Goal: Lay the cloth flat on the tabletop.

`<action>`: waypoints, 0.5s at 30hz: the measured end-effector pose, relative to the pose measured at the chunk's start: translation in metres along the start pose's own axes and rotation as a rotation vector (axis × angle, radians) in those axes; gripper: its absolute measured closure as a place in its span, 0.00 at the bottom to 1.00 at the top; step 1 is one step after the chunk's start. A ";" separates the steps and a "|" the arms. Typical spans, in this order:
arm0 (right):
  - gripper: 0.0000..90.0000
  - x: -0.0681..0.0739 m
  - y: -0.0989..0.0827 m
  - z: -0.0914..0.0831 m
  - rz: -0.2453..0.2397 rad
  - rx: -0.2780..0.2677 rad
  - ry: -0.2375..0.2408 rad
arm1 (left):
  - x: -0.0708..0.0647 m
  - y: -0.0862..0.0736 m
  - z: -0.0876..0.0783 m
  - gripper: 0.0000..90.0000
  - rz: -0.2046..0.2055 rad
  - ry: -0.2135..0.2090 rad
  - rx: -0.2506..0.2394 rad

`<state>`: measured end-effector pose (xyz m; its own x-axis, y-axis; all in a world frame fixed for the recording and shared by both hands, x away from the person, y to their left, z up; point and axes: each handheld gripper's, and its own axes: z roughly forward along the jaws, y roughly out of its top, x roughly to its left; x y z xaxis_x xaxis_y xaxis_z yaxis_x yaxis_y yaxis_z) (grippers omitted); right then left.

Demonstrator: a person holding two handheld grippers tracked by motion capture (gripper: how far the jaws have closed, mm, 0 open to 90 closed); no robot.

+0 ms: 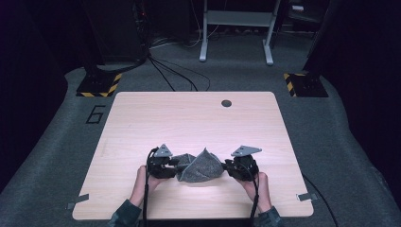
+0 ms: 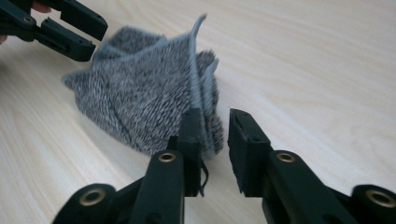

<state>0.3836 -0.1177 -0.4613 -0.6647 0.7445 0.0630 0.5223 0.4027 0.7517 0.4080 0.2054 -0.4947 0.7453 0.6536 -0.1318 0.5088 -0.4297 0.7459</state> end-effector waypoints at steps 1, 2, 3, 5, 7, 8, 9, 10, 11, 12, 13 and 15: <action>0.78 -0.002 0.003 -0.002 0.005 -0.010 0.000 | 0.003 0.000 0.000 0.60 -0.016 0.001 0.003; 0.78 -0.003 0.007 -0.004 0.011 -0.017 0.000 | 0.005 0.001 0.001 0.56 -0.030 0.017 0.009; 0.76 -0.006 0.016 -0.004 0.011 -0.029 -0.005 | 0.007 0.000 0.003 0.51 -0.038 0.026 0.015; 0.75 -0.006 0.020 -0.002 0.013 -0.028 0.002 | 0.010 -0.001 0.006 0.49 -0.059 -0.001 0.025; 0.73 -0.006 0.028 0.005 0.017 -0.007 0.021 | 0.010 -0.001 0.010 0.48 -0.060 -0.018 0.037; 0.71 -0.005 0.031 0.009 0.012 0.000 0.026 | 0.009 -0.001 0.011 0.48 -0.056 -0.015 0.039; 0.68 -0.004 0.034 0.014 0.006 0.015 0.038 | 0.010 -0.001 0.012 0.49 -0.042 -0.012 0.045; 0.68 -0.002 0.036 0.017 0.008 0.017 0.057 | 0.010 -0.001 0.013 0.50 -0.046 -0.012 0.052; 0.67 0.000 0.038 0.020 0.012 0.019 0.071 | 0.011 0.000 0.014 0.50 -0.046 -0.002 0.058; 0.64 0.002 0.040 0.023 -0.004 0.022 0.078 | 0.013 -0.001 0.015 0.50 -0.043 0.012 0.060; 0.63 0.008 0.044 0.029 -0.028 0.040 0.072 | 0.017 -0.001 0.015 0.51 -0.059 0.028 0.062; 0.63 0.013 0.047 0.035 -0.036 0.072 0.056 | 0.019 -0.002 0.016 0.53 -0.063 0.037 0.066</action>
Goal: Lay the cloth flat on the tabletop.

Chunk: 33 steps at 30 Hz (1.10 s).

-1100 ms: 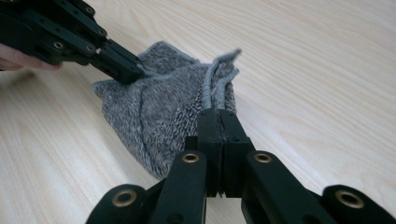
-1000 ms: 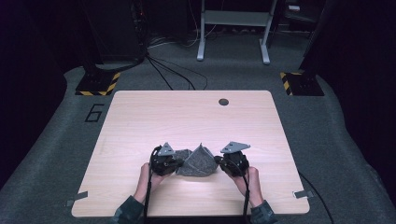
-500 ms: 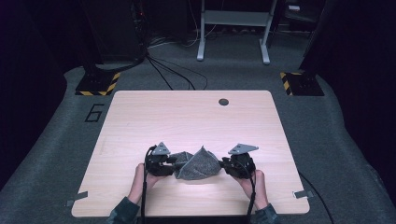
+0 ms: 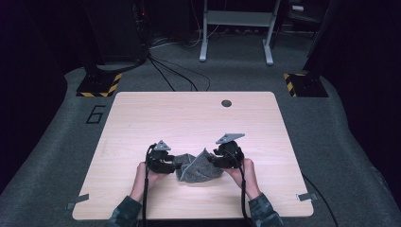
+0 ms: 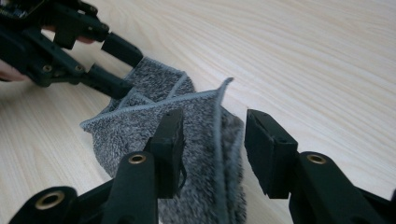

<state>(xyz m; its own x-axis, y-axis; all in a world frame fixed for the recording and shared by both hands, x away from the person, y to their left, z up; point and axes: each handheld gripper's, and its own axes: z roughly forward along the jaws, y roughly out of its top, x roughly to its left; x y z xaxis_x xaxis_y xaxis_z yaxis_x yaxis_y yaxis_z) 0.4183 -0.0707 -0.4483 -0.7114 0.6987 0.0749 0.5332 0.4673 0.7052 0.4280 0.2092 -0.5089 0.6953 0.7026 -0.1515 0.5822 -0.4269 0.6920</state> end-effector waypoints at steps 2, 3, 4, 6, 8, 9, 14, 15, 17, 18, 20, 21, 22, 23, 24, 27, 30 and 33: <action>0.66 0.002 0.001 0.006 -0.013 0.029 -0.019 | 0.003 -0.001 0.000 0.55 -0.001 0.005 0.008; 0.66 0.002 0.001 0.006 -0.013 0.029 -0.019 | 0.003 -0.002 0.002 0.55 -0.003 0.020 0.003; 0.68 0.003 0.001 0.009 -0.021 0.038 -0.024 | 0.003 -0.001 0.003 0.55 0.007 0.017 0.021; 0.76 0.004 -0.001 0.012 -0.015 0.048 -0.032 | 0.002 -0.002 0.005 0.56 0.013 0.030 0.021; 0.84 0.005 -0.004 0.012 -0.014 0.036 -0.027 | 0.000 0.000 0.005 0.56 0.039 0.048 0.041; 0.87 0.004 -0.004 0.011 -0.020 0.040 -0.028 | -0.002 0.000 0.005 0.56 0.050 0.065 0.045; 0.95 0.006 -0.008 0.000 -0.024 0.002 -0.057 | -0.011 0.000 0.008 0.56 0.097 0.127 0.054; 0.95 0.006 -0.009 -0.002 -0.018 -0.007 -0.065 | -0.010 0.000 0.008 0.56 0.098 0.123 0.056; 0.95 0.004 -0.013 -0.012 -0.008 -0.027 -0.083 | -0.011 0.000 0.008 0.56 0.098 0.129 0.049; 0.96 0.002 -0.015 -0.016 -0.012 -0.038 -0.088 | -0.011 -0.001 0.008 0.56 0.099 0.133 0.046; 0.96 0.001 -0.017 -0.020 -0.004 -0.040 -0.092 | -0.011 -0.002 0.008 0.56 0.095 0.128 0.041; 0.96 0.000 -0.019 -0.024 0.004 -0.048 -0.098 | -0.011 -0.002 0.008 0.56 0.095 0.131 0.036; 0.96 -0.001 -0.021 -0.028 -0.003 -0.056 -0.103 | -0.011 -0.003 0.008 0.56 0.093 0.130 0.030; 0.96 -0.001 -0.024 -0.032 0.000 -0.067 -0.107 | -0.011 -0.004 0.008 0.56 0.091 0.130 0.027; 0.96 -0.001 -0.027 -0.038 0.005 -0.073 -0.110 | -0.011 -0.004 0.008 0.56 0.096 0.137 0.019; 0.96 -0.001 -0.036 -0.052 0.013 -0.106 -0.122 | -0.011 -0.005 0.008 0.56 0.093 0.138 0.013; 0.96 0.003 -0.049 -0.068 0.027 -0.119 -0.120 | -0.010 -0.005 0.008 0.57 0.089 0.140 0.010; 0.96 0.006 -0.059 -0.072 0.025 -0.099 -0.133 | -0.010 -0.005 0.008 0.57 0.091 0.139 0.009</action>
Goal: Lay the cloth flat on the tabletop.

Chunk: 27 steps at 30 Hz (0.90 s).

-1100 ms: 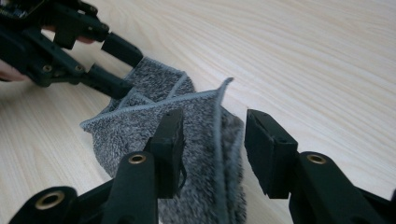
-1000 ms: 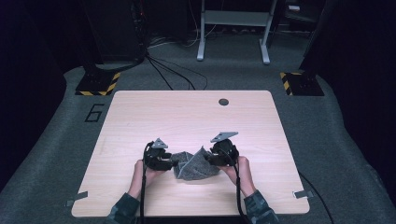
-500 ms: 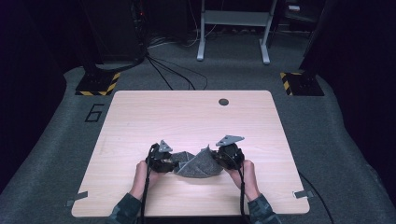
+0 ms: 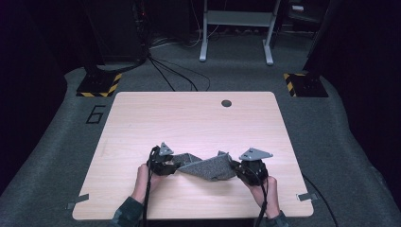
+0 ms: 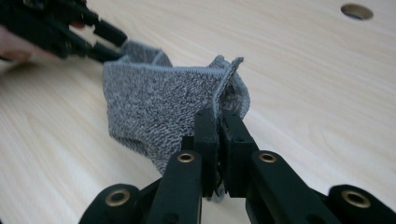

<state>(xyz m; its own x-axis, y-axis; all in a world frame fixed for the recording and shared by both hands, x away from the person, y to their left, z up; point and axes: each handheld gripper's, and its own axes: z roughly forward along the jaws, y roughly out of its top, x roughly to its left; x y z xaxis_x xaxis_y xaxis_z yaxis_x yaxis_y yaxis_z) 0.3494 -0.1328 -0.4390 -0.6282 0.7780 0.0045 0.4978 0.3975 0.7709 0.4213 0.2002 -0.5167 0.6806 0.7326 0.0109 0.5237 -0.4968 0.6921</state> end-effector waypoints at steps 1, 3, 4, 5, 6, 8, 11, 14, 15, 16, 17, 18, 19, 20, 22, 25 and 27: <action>0.96 0.001 -0.012 -0.003 0.003 0.032 0.000 | 0.000 0.000 0.000 0.57 0.001 -0.001 0.000; 0.96 0.000 -0.018 -0.003 0.001 0.053 -0.002 | 0.000 0.000 0.000 0.57 0.000 -0.001 0.001; 0.96 0.000 -0.024 -0.004 0.015 0.068 -0.006 | 0.000 0.000 0.000 0.57 0.000 -0.001 0.001; 0.95 -0.001 -0.030 -0.005 0.011 0.084 -0.001 | 0.000 0.000 0.000 0.57 0.001 -0.001 0.001; 0.94 -0.002 -0.035 -0.006 0.019 0.094 -0.005 | 0.000 0.000 0.000 0.57 0.001 0.000 -0.001; 0.83 -0.006 -0.044 -0.008 0.040 0.101 -0.010 | 0.001 0.000 -0.001 0.57 0.007 -0.005 0.005; 0.71 -0.018 -0.047 -0.016 0.080 0.065 -0.006 | 0.001 0.000 -0.001 0.57 0.008 -0.007 0.005; 0.65 -0.028 -0.038 -0.021 0.104 0.016 0.001 | 0.001 -0.001 0.000 0.57 0.009 -0.004 -0.002; 0.64 -0.031 -0.033 -0.020 0.094 0.009 0.006 | 0.001 -0.001 0.000 0.57 0.009 -0.002 -0.006; 0.62 -0.033 -0.027 -0.017 0.091 0.008 0.015 | 0.001 -0.001 0.000 0.57 0.008 -0.004 -0.008; 0.62 -0.033 -0.020 -0.013 0.084 0.005 0.022 | 0.000 -0.001 0.000 0.57 0.004 -0.002 -0.010; 0.61 -0.032 -0.014 -0.008 0.072 0.013 0.040 | 0.000 -0.002 0.000 0.57 0.003 -0.004 -0.012; 0.60 -0.031 -0.006 -0.002 0.058 0.023 0.056 | 0.000 -0.002 0.000 0.57 0.003 -0.004 -0.015; 0.60 -0.028 0.001 0.006 0.037 0.040 0.068 | 0.001 -0.002 -0.001 0.57 0.004 -0.006 -0.013; 0.59 -0.020 0.015 0.022 -0.004 0.074 0.099 | 0.001 -0.004 0.000 0.57 0.003 -0.004 -0.025; 0.59 -0.005 0.032 0.050 -0.056 0.127 0.139 | 0.001 -0.005 -0.001 0.57 0.009 -0.003 -0.030; 0.59 0.006 0.039 0.068 -0.082 0.161 0.164 | 0.001 -0.005 -0.001 0.57 0.002 -0.007 -0.032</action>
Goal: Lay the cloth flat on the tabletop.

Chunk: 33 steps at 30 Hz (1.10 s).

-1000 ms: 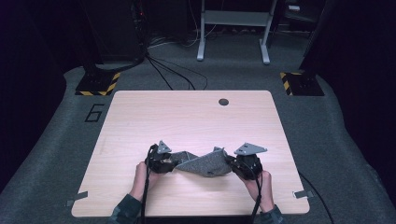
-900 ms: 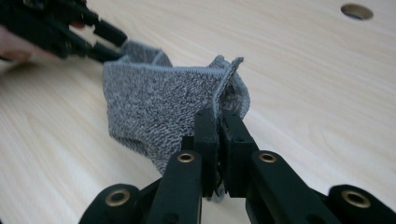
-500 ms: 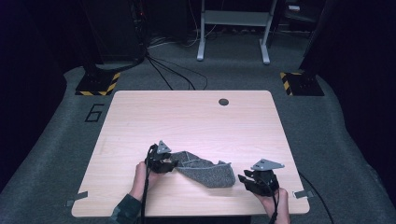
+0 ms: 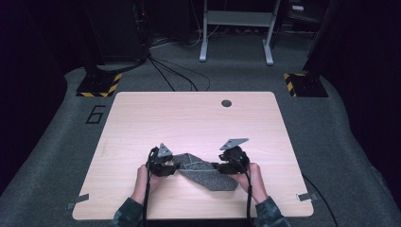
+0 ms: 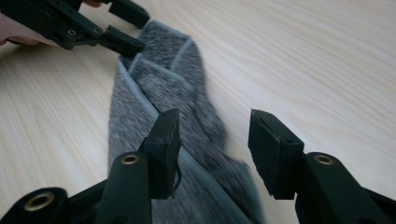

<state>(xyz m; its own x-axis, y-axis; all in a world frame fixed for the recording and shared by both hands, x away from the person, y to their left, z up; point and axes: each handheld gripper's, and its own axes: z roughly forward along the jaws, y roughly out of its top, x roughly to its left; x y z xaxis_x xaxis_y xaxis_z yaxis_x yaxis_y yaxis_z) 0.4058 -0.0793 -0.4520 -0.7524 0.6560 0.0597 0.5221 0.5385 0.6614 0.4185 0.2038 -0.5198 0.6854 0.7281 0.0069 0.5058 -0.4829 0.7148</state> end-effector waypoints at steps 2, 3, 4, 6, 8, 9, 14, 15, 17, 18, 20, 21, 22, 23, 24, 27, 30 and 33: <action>0.60 0.007 0.008 0.017 -0.021 0.031 0.017 | 0.000 0.000 0.000 0.57 -0.007 0.001 -0.006; 0.59 0.013 0.013 0.031 -0.031 0.059 0.027 | 0.000 0.000 0.000 0.57 0.000 0.008 -0.004; 0.59 0.013 0.013 0.031 -0.031 0.059 0.027 | 0.000 0.000 0.000 0.57 0.002 0.010 -0.004; 0.61 0.016 0.016 0.043 -0.033 0.092 0.045 | 0.000 -0.001 0.000 0.57 0.003 0.007 -0.001; 0.68 0.017 0.017 0.053 -0.034 0.130 0.046 | 0.000 -0.001 0.000 0.57 -0.001 0.011 -0.016; 0.74 0.017 0.017 0.057 -0.040 0.151 0.043 | 0.000 -0.001 0.000 0.57 -0.001 0.010 -0.015; 0.92 0.014 0.014 0.061 -0.015 0.157 0.019 | 0.000 -0.002 0.000 0.57 -0.003 0.010 -0.014; 0.94 0.013 0.013 0.060 -0.004 0.164 0.018 | 0.000 -0.002 0.000 0.57 -0.003 0.010 -0.015; 0.95 0.012 0.013 0.056 -0.020 0.148 -0.006 | 0.000 -0.002 0.000 0.57 0.000 0.011 -0.018; 0.95 0.011 0.013 0.054 -0.014 0.138 -0.020 | -0.001 -0.002 0.000 0.57 -0.004 0.009 -0.019; 0.95 0.007 0.013 0.045 -0.017 0.109 -0.059 | 0.000 -0.003 -0.001 0.57 0.004 0.004 -0.016; 0.95 0.004 0.013 0.040 -0.011 0.095 -0.072 | 0.000 -0.003 -0.001 0.57 0.005 0.003 -0.018; 0.95 0.000 0.013 0.034 0.001 0.079 -0.084 | 0.000 -0.003 0.000 0.57 0.005 0.009 -0.029; 0.95 -0.005 0.013 0.028 0.009 0.066 -0.102 | 0.000 -0.003 0.000 0.57 0.007 0.009 -0.028; 0.95 -0.010 0.012 0.023 0.020 0.058 -0.116 | 0.001 -0.003 0.000 0.57 0.007 0.008 -0.028; 0.95 -0.027 0.009 0.010 0.051 0.040 -0.161 | 0.000 -0.004 0.000 0.57 0.000 0.006 -0.030; 0.95 -0.047 0.003 0.004 0.102 0.020 -0.188 | 0.000 -0.004 0.000 0.57 0.001 0.005 -0.030; 0.95 -0.063 -0.004 0.007 0.150 0.028 -0.179 | 0.000 -0.004 0.000 0.57 -0.001 0.006 -0.032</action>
<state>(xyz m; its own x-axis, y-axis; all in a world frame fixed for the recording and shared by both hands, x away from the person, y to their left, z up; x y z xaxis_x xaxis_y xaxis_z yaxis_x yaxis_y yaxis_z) 0.4542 -0.1192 -0.4634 -0.5836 0.8118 0.0211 0.6359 0.4406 0.6337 0.4168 0.2055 -0.5227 0.6815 0.7318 0.0100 0.4895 -0.4658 0.7372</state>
